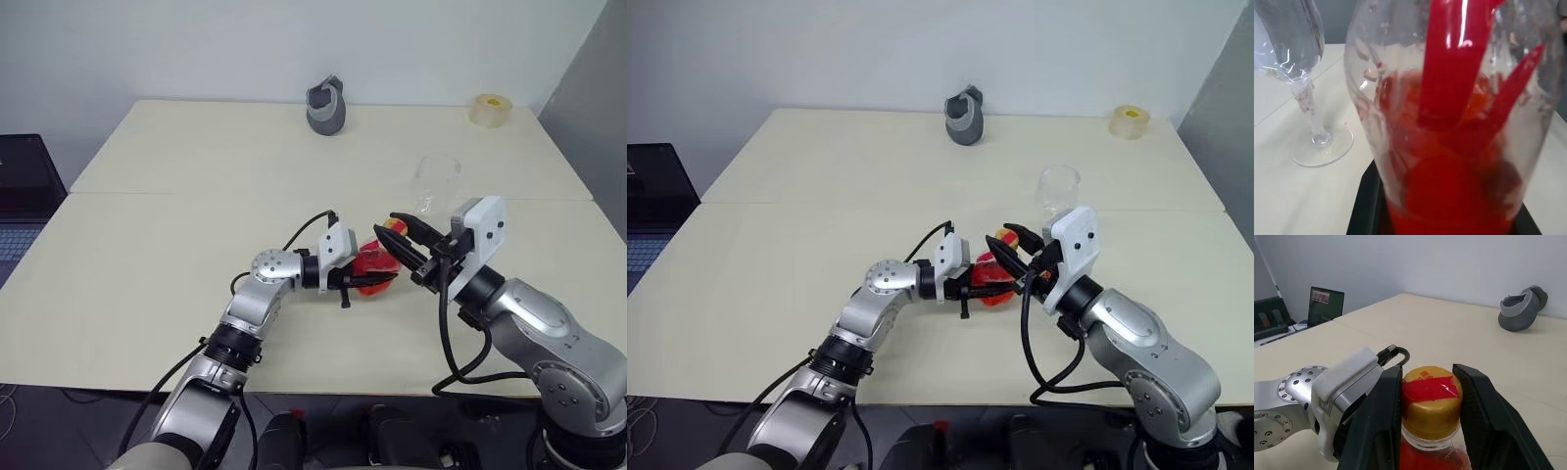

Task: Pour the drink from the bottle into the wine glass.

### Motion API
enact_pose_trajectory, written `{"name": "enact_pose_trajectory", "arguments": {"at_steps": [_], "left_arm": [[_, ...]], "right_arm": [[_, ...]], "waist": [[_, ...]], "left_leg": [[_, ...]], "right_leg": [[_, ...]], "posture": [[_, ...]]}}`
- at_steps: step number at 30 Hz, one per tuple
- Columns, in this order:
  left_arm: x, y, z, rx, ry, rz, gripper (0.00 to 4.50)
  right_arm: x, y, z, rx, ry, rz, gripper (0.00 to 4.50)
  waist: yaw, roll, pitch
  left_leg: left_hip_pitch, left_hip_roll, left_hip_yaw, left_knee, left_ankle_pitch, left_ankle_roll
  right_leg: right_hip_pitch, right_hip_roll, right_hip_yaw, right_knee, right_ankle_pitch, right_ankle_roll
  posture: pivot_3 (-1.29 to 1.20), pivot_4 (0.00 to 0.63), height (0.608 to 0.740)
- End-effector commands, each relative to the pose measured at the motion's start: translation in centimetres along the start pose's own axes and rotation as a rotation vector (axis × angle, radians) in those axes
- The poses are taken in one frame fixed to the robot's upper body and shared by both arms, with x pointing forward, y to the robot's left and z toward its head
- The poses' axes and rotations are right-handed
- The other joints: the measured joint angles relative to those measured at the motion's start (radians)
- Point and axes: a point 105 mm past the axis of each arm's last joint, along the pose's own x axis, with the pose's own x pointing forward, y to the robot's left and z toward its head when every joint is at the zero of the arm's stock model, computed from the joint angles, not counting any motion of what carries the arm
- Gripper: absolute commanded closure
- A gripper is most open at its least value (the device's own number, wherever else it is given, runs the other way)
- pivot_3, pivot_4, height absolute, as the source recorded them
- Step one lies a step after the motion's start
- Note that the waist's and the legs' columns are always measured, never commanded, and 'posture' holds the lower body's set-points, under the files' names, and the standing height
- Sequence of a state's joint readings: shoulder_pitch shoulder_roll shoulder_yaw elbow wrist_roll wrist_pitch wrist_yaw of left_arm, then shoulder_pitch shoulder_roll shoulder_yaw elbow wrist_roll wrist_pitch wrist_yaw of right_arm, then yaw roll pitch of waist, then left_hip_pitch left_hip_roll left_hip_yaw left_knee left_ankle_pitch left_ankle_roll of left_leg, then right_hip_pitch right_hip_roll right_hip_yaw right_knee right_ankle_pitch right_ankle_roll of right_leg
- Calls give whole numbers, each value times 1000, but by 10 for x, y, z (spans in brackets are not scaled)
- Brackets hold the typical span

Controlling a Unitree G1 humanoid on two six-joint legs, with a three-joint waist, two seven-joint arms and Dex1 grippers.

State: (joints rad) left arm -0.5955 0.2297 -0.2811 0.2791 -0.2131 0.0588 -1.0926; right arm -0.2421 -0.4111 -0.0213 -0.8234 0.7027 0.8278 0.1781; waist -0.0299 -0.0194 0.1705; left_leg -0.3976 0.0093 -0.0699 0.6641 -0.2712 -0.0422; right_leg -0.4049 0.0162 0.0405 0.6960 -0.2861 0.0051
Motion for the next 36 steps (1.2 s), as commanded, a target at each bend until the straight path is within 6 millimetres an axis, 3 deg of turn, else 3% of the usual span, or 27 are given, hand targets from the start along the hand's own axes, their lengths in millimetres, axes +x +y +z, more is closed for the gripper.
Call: {"name": "enact_pose_trajectory", "arguments": {"at_steps": [1, 4, 12, 17, 21, 25, 30, 36], "left_arm": [[1, 0, 15, 54, -32, -8, 3600], [1, -1, 15, 53, -35, -13, 3601], [-4, -20, 16, 71, -39, -105, 3628], [-4, -20, 16, 82, -41, -78, 3639], [-3, -14, 17, 79, -58, -11, 3647], [-3, -2, 19, 79, -70, 72, 3656], [-1, 2, 17, 73, -72, 95, 3703], [4, 2, 16, 78, -71, 74, 3703]], "right_arm": [[-2, 1, 10, -24, -42, 47, 3247], [-1, -3, 5, -63, 2, 136, 3247], [5, -48, 9, -168, 216, 450, 3247], [3, -39, 12, -173, 250, 559, 3247], [3, -29, 18, -151, 150, 490, 1840], [-14, -9, 26, -84, -1, 301, 461], [-11, 8, 22, -69, -59, 136, 455], [7, -10, 14, -142, -62, -25, 455]], "waist": [[0, 0, 0], [0, 0, 0], [-2, 0, 0], [1, 0, 1], [3, 0, 1], [9, 0, 1], [0, 0, 0], [0, 0, 0]], "left_leg": [[0, 0, 0, 0, 0, 0], [0, 0, 0, 0, 0, 0], [1, 0, 6, 0, 0, 1], [1, 1, 5, 0, 0, 1], [0, 0, 4, 1, 0, 1], [-2, 1, -1, 1, 0, 0], [0, 0, 0, 1, 0, 0], [1, 0, 0, 0, 0, 0]], "right_leg": [[0, 0, 0, 0, 0, 0], [0, 0, 0, 0, 0, 0], [0, 1, 0, 0, 0, 0], [0, 0, 0, 0, 0, -1], [0, -1, 0, 0, 0, 0], [0, -2, -1, -1, 0, 0], [0, -2, 0, 1, 0, 0], [0, 0, 0, 1, -2, 4]], "posture": [[0, 150, 740], [0, 150, 740], [0, 150, 740], [0, 150, 740], [0, 150, 740], [0, 150, 740], [0, 150, 740], [0, 150, 740]]}}
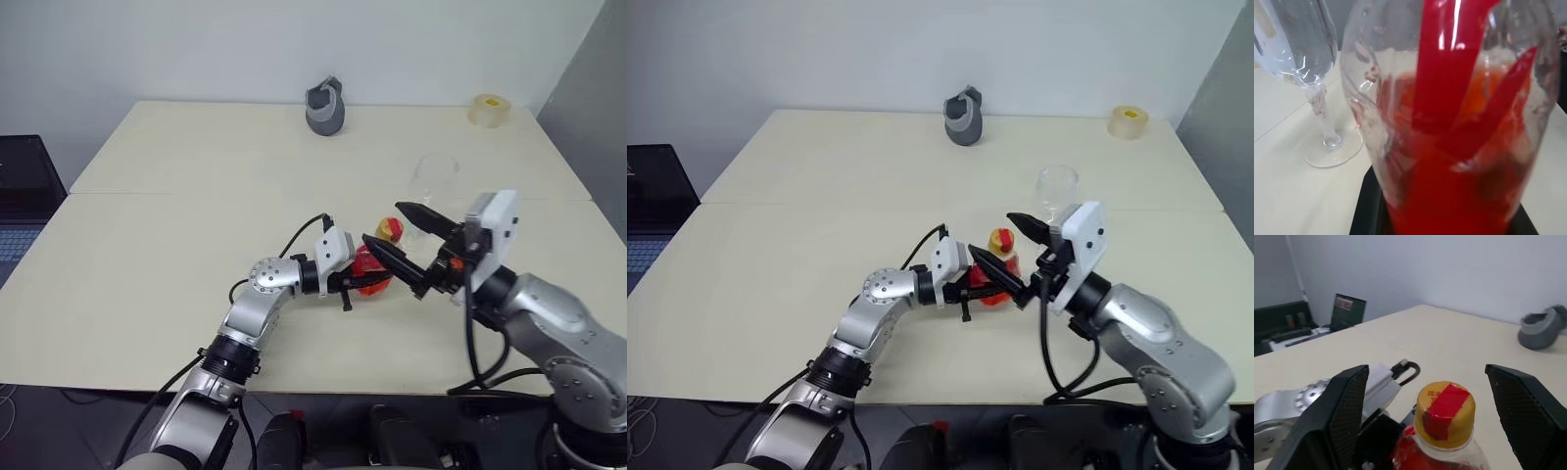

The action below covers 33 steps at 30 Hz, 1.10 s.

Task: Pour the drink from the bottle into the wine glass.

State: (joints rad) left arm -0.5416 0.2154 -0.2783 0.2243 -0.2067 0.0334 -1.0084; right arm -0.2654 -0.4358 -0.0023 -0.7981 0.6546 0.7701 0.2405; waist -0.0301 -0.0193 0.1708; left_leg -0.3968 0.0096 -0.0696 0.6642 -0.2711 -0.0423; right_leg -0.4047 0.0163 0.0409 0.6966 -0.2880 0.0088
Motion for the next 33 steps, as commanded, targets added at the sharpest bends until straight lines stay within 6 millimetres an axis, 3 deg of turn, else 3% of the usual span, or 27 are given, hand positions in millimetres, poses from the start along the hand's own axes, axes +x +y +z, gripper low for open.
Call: {"name": "enact_pose_trajectory", "arguments": {"at_steps": [1, 4, 12, 18, 25, 33], "left_arm": [[5, 4, 14, 61, -39, -9, 3703], [5, 5, 14, 65, -40, -11, 3707], [3, 7, 13, 67, -35, 0, 3709], [1, 8, 12, 64, -33, 12, 3725], [2, 9, 12, 66, -34, 13, 3726], [5, 6, 13, 69, -39, 4, 3726]], "right_arm": [[3, -18, 5, -97, -18, -94, 455], [-3, -36, 6, -74, -24, -152, 455], [-35, -51, 3, -21, 2, -180, 455], [-54, -45, -5, -42, 89, -127, 455], [-29, -8, 8, -45, 30, 12, 455], [-1, -14, 3, -78, 3, -51, 455]], "waist": [[1, 0, 0], [1, 0, 0], [2, 0, 0], [2, 0, 0], [-2, 0, 0], [1, 0, 0]], "left_leg": [[0, -1, 0, 0, 0, 0], [-1, -1, 0, 0, 0, 0], [-1, -1, 0, 0, 0, 0], [-1, -1, 1, 0, 0, 0], [0, 0, 3, 0, 0, 0], [-1, -2, 4, 0, 0, 0]], "right_leg": [[0, 0, 0, 0, 1, -1], [0, 0, 0, -1, 2, -3], [0, 0, 0, -1, 2, -3], [0, 0, 0, 0, 2, -3], [0, 0, 0, 0, 2, -3], [0, 0, 0, -1, 2, -3]], "posture": [[0, 150, 740], [0, 150, 740], [0, 150, 740], [0, 150, 740], [0, 150, 740], [0, 150, 740]]}}
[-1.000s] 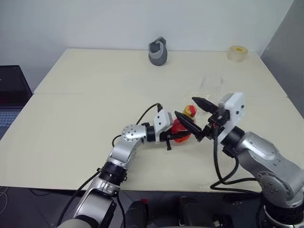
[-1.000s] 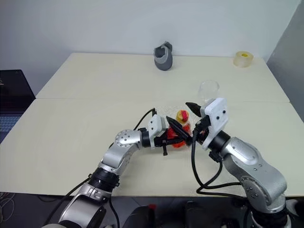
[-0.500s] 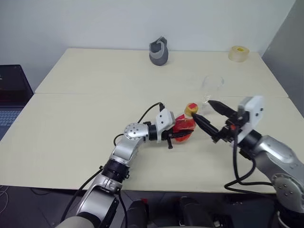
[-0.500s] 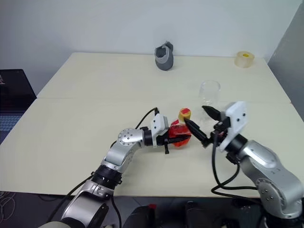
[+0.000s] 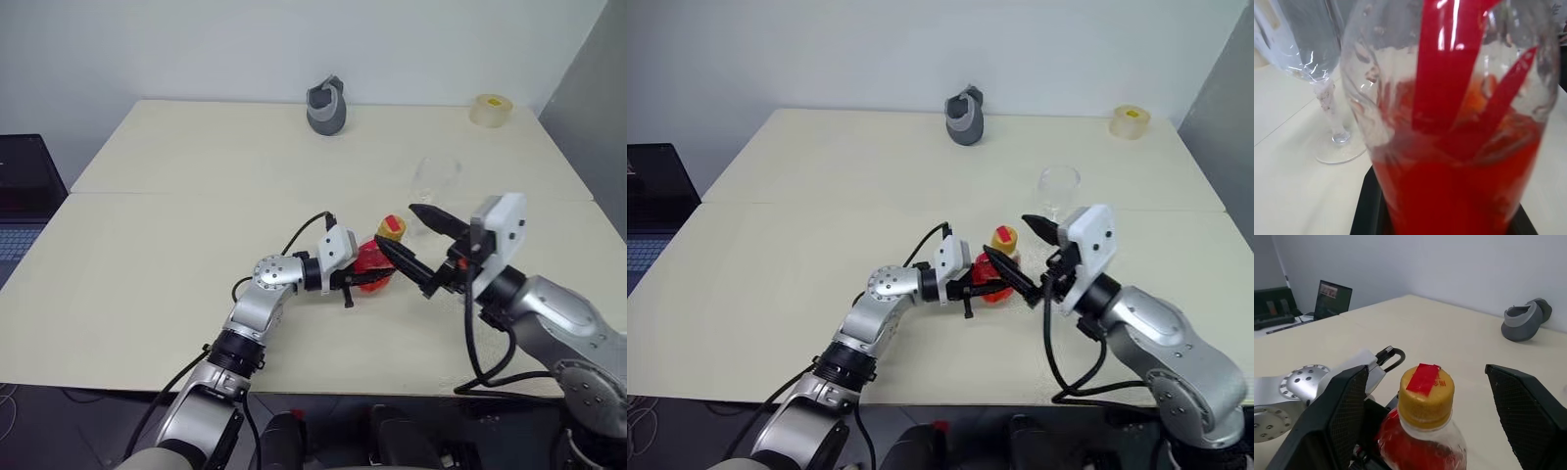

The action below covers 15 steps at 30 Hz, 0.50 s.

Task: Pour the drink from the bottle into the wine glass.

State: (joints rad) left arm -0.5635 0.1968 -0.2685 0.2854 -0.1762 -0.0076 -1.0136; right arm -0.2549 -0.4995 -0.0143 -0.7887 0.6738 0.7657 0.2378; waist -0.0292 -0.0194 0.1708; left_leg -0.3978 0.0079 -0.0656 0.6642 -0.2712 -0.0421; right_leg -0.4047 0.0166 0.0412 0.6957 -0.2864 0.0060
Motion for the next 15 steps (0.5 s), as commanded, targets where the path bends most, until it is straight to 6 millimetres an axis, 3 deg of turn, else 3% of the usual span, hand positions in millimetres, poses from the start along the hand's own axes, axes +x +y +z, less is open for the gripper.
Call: {"name": "enact_pose_trajectory", "arguments": {"at_steps": [1, 6, 15], "left_arm": [[3, 2, 17, 54, -50, -3, 3726], [3, 1, 17, 54, -51, -1, 3726], [1, 3, 17, 42, -57, 22, 3726]], "right_arm": [[6, -10, 7, -58, -41, -54, 455], [4, -26, 6, -57, -52, -113, 455], [-14, -35, 5, 2, -60, -146, 455]], "waist": [[0, 0, 0], [0, 0, 0], [0, 0, 0]], "left_leg": [[0, 0, 0, 0, 0, 0], [0, 1, -1, 0, 0, 0], [0, 1, -1, 0, 0, 0]], "right_leg": [[0, 0, 0, 0, 0, 0], [0, 0, 0, 0, 0, 0], [0, 0, 0, 0, 0, 0]], "posture": [[0, 150, 740], [0, 150, 740], [0, 150, 740]]}}
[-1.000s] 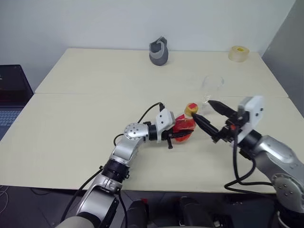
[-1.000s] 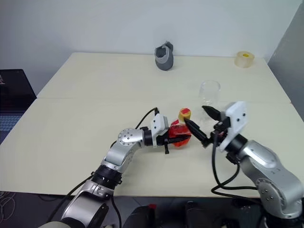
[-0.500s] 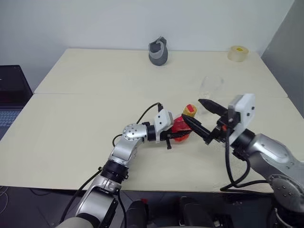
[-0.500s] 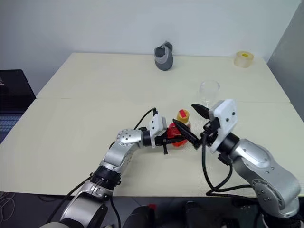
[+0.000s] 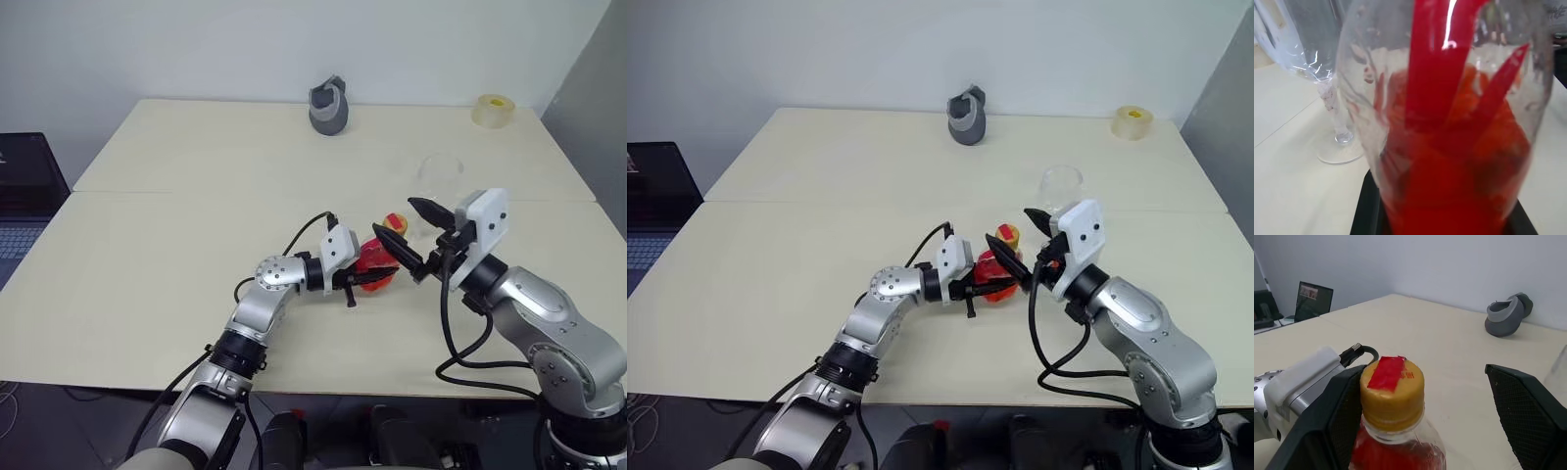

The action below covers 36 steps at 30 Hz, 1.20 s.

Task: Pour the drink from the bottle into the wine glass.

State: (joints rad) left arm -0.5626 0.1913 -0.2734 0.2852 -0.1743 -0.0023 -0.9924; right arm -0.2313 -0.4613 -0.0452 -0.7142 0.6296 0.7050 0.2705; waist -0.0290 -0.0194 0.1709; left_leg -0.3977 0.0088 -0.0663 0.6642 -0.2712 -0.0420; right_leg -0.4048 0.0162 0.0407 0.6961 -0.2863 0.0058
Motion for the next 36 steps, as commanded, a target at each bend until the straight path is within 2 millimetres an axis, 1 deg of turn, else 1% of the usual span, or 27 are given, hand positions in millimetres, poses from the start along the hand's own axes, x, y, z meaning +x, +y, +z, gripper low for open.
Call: {"name": "enact_pose_trajectory", "arguments": {"at_steps": [1, 7, 10, 12, 14, 17, 19, 22, 25, 33, 36], "left_arm": [[-1, 4, 19, 30, -67, 20, 3726], [-5, 7, 18, -13, -72, 56, 3727], [-6, 7, 18, -18, -72, 61, 3727], [-5, 4, 18, -25, -75, 63, 3727], [-6, 1, 18, -28, -73, 61, 3727], [-5, 0, 18, -29, -71, 62, 3727], [-4, 0, 19, -27, -71, 62, 3727], [-2, 0, 20, -17, -72, 54, 3727], [-1, 2, 22, -10, -74, 54, 3727], [1, 4, 25, 4, -79, 51, 3727], [1, 4, 25, 4, -78, 49, 3727]], "right_arm": [[-16, -21, 14, -23, -41, -86, 455], [-35, -28, 10, -44, 33, -79, 455], [-40, -25, 11, -71, 64, -28, 455], [-37, -11, 16, -62, 54, 44, 455], [-29, 3, 20, -59, 35, 88, 455], [-15, 10, 22, -58, 9, 99, 455], [-7, 9, 22, -55, -2, 90, 455], [-2, 9, 20, -35, -13, 98, 455], [2, 11, 19, -13, -15, 118, 455], [8, 7, 17, 17, -23, 130, 455], [10, 6, 20, 18, -34, 142, 1053]], "waist": [[0, 0, 0], [0, 0, 0], [-1, 0, 0], [-2, 0, 0], [-3, 0, 0], [-3, 0, 0], [-1, 0, 0], [0, 0, 0], [0, 0, 0], [0, 0, 0], [0, 0, 0]], "left_leg": [[0, 0, 0, 0, 0, 0], [0, 0, 0, 0, 0, 0], [0, 0, 1, 0, 0, 0], [1, 0, 2, 0, 0, 0], [1, 1, 2, 0, 0, 0], [1, 1, 2, 0, 0, 0], [1, 1, 2, 0, 0, 0], [0, 0, 2, 0, 0, 0], [0, -1, 2, 0, 0, 0], [0, 0, 1, 0, 0, 0], [0, 0, 1, 0, 0, 0]], "right_leg": [[0, 0, 0, 0, 0, 0], [0, 0, 0, 0, 0, 0], [0, 0, 0, 0, 0, 0], [0, 0, 1, 0, 0, 0], [0, 0, 1, 0, 0, 0], [0, 0, 1, 1, 0, 0], [0, 0, 0, 1, 0, 0], [0, 0, 0, 0, 0, 0], [0, 0, 1, -1, 0, 0], [0, 0, 0, 0, 0, 0], [0, 0, 1, 0, 0, 0]], "posture": [[0, 150, 740], [0, 150, 740], [0, 150, 740], [0, 150, 740], [0, 150, 740], [0, 150, 740], [0, 150, 740], [0, 150, 740], [0, 150, 740], [0, 150, 740], [0, 150, 740]]}}
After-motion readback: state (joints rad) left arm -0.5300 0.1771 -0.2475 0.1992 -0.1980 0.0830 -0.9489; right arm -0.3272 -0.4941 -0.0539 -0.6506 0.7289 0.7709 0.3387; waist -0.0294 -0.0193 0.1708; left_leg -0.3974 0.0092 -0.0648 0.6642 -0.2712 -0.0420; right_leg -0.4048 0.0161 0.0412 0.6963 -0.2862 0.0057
